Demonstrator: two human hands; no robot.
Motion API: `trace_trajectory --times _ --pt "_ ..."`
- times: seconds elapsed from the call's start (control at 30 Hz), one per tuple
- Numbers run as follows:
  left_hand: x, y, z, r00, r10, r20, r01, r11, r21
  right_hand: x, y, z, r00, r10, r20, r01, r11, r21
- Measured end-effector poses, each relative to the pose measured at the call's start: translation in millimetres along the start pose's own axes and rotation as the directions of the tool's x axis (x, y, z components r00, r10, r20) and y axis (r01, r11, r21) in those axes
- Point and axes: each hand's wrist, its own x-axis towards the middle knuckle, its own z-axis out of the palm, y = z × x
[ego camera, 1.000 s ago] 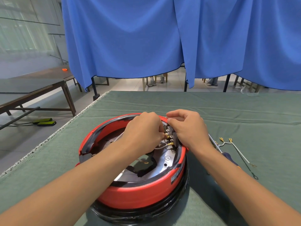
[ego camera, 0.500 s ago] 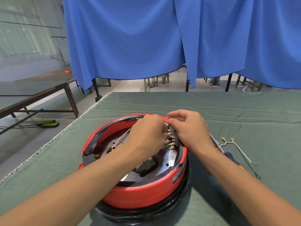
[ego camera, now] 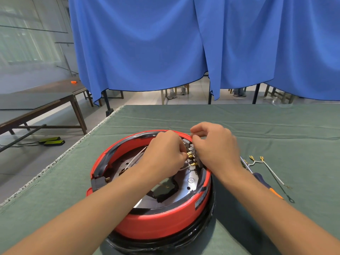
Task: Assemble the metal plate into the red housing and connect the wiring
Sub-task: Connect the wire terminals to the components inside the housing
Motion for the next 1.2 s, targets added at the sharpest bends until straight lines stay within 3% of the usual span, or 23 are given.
trace_trajectory --times 0.1,0.33,0.6,1.2 --pt "0.6 -0.5 -0.5 1.000 0.005 -0.011 -0.005 1.000 -0.014 -3.2 -6.7 -3.4 0.996 -0.089 -0.031 0.078 0.961 -0.264" --pt "-1.4 1.6 -0.6 0.999 0.029 -0.041 -0.029 1.000 0.000 -4.3 -11.7 -8.1 0.991 -0.129 -0.045 0.100 0.908 -0.407" --pt "-2.5 3.1 -0.5 0.999 0.029 -0.044 -0.030 0.999 -0.033 -4.9 -9.2 -11.0 0.990 -0.114 -0.088 0.079 0.941 -0.330" --pt "0.2 3.5 1.9 0.998 0.037 -0.055 -0.039 0.998 -0.042 -3.9 -7.0 -8.6 0.988 -0.129 -0.080 0.094 0.933 -0.347"
